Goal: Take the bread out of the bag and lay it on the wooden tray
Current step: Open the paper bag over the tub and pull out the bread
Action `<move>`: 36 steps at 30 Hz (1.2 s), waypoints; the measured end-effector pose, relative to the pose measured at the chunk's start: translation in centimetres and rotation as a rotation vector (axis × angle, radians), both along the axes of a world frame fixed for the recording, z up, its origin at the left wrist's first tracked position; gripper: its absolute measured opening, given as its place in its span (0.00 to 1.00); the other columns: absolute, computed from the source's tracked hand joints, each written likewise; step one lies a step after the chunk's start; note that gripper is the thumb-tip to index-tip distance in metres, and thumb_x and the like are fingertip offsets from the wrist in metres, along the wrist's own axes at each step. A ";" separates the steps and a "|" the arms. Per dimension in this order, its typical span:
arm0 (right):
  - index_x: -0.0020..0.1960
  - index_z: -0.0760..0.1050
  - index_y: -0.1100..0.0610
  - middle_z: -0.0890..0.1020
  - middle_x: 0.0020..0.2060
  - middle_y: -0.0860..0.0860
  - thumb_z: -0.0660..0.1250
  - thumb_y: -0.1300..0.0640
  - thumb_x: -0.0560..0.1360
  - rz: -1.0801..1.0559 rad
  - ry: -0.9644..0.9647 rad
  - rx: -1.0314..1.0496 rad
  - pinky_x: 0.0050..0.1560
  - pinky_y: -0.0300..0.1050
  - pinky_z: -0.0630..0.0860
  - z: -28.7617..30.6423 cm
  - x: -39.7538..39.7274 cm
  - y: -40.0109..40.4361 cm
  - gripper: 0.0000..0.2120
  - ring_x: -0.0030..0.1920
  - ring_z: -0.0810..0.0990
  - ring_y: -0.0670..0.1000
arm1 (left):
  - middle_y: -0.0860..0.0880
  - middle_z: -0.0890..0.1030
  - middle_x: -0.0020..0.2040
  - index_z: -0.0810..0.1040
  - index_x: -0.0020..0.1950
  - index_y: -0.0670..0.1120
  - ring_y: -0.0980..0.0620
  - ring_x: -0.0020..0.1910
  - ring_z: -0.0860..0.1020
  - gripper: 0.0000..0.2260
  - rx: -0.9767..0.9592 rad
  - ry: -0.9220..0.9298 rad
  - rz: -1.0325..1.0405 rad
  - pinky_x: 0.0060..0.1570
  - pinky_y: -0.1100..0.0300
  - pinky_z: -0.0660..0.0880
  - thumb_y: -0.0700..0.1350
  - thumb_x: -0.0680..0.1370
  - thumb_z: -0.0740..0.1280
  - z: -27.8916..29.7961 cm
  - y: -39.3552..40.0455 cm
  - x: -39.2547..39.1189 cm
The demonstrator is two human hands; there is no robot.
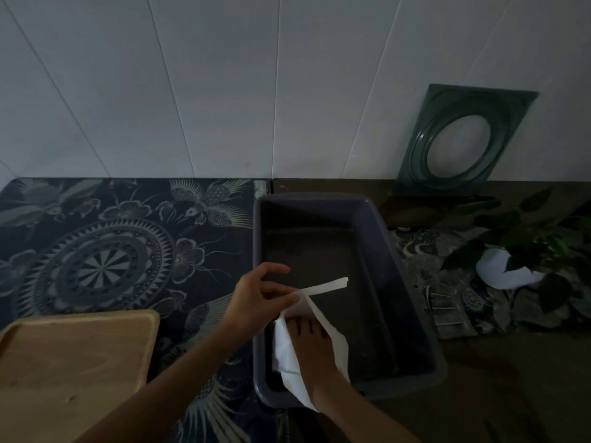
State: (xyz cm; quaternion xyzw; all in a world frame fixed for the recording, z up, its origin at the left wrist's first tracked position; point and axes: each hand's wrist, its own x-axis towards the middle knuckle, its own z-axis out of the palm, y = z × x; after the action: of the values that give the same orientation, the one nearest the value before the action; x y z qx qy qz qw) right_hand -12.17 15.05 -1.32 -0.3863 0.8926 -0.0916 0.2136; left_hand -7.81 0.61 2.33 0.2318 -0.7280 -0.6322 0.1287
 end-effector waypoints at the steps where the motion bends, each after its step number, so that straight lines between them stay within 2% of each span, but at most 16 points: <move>1: 0.42 0.87 0.66 0.88 0.38 0.59 0.90 0.49 0.41 0.010 0.093 0.033 0.35 0.36 0.83 0.1 0.0 0.1 0.35 0.36 0.88 0.50 | 0.50 0.90 0.44 0.77 0.60 0.56 0.51 0.44 0.88 0.21 0.003 -0.003 -0.003 0.48 0.43 0.85 0.43 0.72 0.79 0.1 0.0 0.0; 2: 0.36 0.87 0.64 0.86 0.31 0.57 0.89 0.50 0.33 0.023 0.139 -0.003 0.27 0.38 0.81 -0.1 -0.2 0.2 0.35 0.29 0.86 0.50 | 0.51 0.90 0.44 0.77 0.60 0.56 0.51 0.44 0.88 0.21 0.003 -0.005 -0.007 0.48 0.43 0.85 0.43 0.72 0.79 0.1 0.1 -0.1; 4: 0.37 0.87 0.64 0.86 0.31 0.59 0.89 0.50 0.33 0.054 0.167 0.049 0.27 0.40 0.81 -0.5 -0.3 0.3 0.36 0.28 0.85 0.51 | 0.51 0.90 0.44 0.77 0.60 0.56 0.51 0.44 0.88 0.20 0.003 -0.002 -0.009 0.47 0.43 0.85 0.43 0.72 0.79 0.3 0.2 -0.2; 5: 0.44 0.87 0.65 0.87 0.37 0.60 0.90 0.49 0.40 0.065 0.177 0.133 0.34 0.41 0.83 -0.3 -0.3 0.2 0.37 0.35 0.87 0.52 | 0.51 0.90 0.44 0.77 0.60 0.55 0.51 0.44 0.88 0.20 0.006 -0.001 -0.005 0.47 0.43 0.85 0.43 0.72 0.79 0.4 0.3 -0.2; 6: 0.57 0.84 0.66 0.87 0.50 0.63 0.88 0.48 0.55 0.085 0.184 0.180 0.49 0.44 0.84 -0.2 -0.6 0.2 0.37 0.48 0.88 0.54 | 0.51 0.90 0.43 0.77 0.59 0.55 0.51 0.43 0.88 0.20 0.007 -0.003 -0.001 0.47 0.43 0.85 0.43 0.72 0.79 0.5 0.4 -0.3; 7: 0.71 0.73 0.66 0.80 0.64 0.64 0.80 0.49 0.71 0.073 0.179 0.169 0.63 0.48 0.78 -0.6 -0.8 0.2 0.35 0.62 0.82 0.56 | 0.52 0.90 0.43 0.78 0.59 0.55 0.51 0.43 0.88 0.19 0.003 -0.007 0.002 0.46 0.44 0.85 0.43 0.72 0.79 0.6 0.5 -0.4; 8: 0.78 0.62 0.64 0.72 0.73 0.63 0.69 0.52 0.81 0.083 0.168 0.166 0.72 0.52 0.69 -1.5 -1.2 0.3 0.32 0.71 0.73 0.59 | 0.52 0.90 0.43 0.78 0.58 0.55 0.51 0.43 0.88 0.19 -0.003 -0.011 0.003 0.45 0.44 0.86 0.43 0.72 0.79 0.6 0.6 -0.5; 9: 0.80 0.56 0.62 0.67 0.76 0.61 0.63 0.54 0.84 0.085 0.149 0.172 0.75 0.54 0.64 -1.8 -1.4 0.3 0.30 0.74 0.68 0.60 | 0.52 0.90 0.43 0.78 0.58 0.55 0.50 0.42 0.88 0.18 -0.006 -0.013 0.003 0.45 0.44 0.86 0.43 0.72 0.79 0.7 0.6 -0.6; 12: 0.79 0.58 0.61 0.67 0.76 0.59 0.61 0.53 0.85 0.134 0.133 0.231 0.76 0.53 0.62 -1.7 -1.8 0.0 0.27 0.75 0.68 0.59 | 0.52 0.89 0.42 0.80 0.56 0.53 0.51 0.42 0.88 0.15 -0.039 -0.012 0.002 0.44 0.47 0.86 0.43 0.73 0.79 0.8 0.6 -0.7; 16: 0.78 0.61 0.60 0.69 0.75 0.59 0.60 0.53 0.85 0.181 0.165 0.208 0.74 0.52 0.63 -1.3 -2.6 0.1 0.24 0.73 0.69 0.58 | 0.56 0.89 0.40 0.81 0.48 0.56 0.58 0.40 0.87 0.12 -0.146 -0.002 0.012 0.39 0.61 0.84 0.42 0.72 0.79 1.0 0.6 -0.9; 20: 0.80 0.56 0.58 0.65 0.77 0.56 0.60 0.50 0.85 0.183 0.147 0.213 0.77 0.52 0.60 -0.5 -3.2 0.8 0.28 0.76 0.65 0.57 | 0.59 0.88 0.39 0.81 0.44 0.58 0.62 0.40 0.87 0.13 -0.218 0.020 0.027 0.40 0.70 0.80 0.42 0.71 0.80 1.1 0.7 -1.2; 22: 0.77 0.63 0.58 0.69 0.73 0.57 0.61 0.54 0.84 0.168 0.166 0.163 0.74 0.55 0.63 0.5 -3.3 1.1 0.23 0.74 0.68 0.59 | 0.61 0.88 0.38 0.81 0.44 0.56 0.63 0.39 0.86 0.11 -0.240 0.026 0.035 0.40 0.71 0.80 0.42 0.71 0.80 1.1 0.6 -1.3; 25: 0.69 0.71 0.60 0.77 0.64 0.59 0.61 0.60 0.83 0.183 0.230 0.130 0.65 0.60 0.70 2.0 -3.6 1.3 0.15 0.65 0.75 0.62 | 0.60 0.87 0.37 0.82 0.45 0.53 0.63 0.38 0.86 0.09 -0.258 0.027 0.042 0.39 0.71 0.80 0.43 0.71 0.80 1.2 0.5 -1.5; 28: 0.70 0.70 0.59 0.77 0.65 0.58 0.64 0.56 0.82 0.230 0.274 0.184 0.64 0.56 0.72 3.6 -4.2 1.4 0.18 0.64 0.76 0.60 | 0.56 0.88 0.37 0.83 0.45 0.51 0.63 0.37 0.86 0.08 -0.268 0.019 0.042 0.39 0.70 0.81 0.43 0.71 0.80 1.2 0.6 -1.8; 32: 0.73 0.67 0.56 0.76 0.68 0.56 0.71 0.47 0.77 0.290 0.320 0.155 0.67 0.54 0.72 6.3 -4.4 1.7 0.29 0.65 0.76 0.57 | 0.52 0.88 0.37 0.83 0.47 0.47 0.63 0.38 0.86 0.07 -0.285 -0.002 0.031 0.40 0.68 0.82 0.42 0.72 0.79 1.4 0.5 -2.0; 36: 0.73 0.67 0.55 0.77 0.68 0.54 0.74 0.54 0.74 0.305 0.321 0.074 0.66 0.51 0.73 9.3 -4.3 2.1 0.31 0.65 0.76 0.55 | 0.52 0.88 0.38 0.84 0.46 0.46 0.62 0.38 0.87 0.07 -0.296 -0.021 0.023 0.42 0.66 0.83 0.41 0.72 0.80 1.6 0.2 -2.0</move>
State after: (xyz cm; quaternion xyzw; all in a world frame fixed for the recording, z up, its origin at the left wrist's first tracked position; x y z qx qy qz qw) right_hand -16.48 17.15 7.93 -0.5185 0.8490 0.0372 0.0944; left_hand -9.85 0.77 3.92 0.2251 -0.8119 -0.5139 0.1613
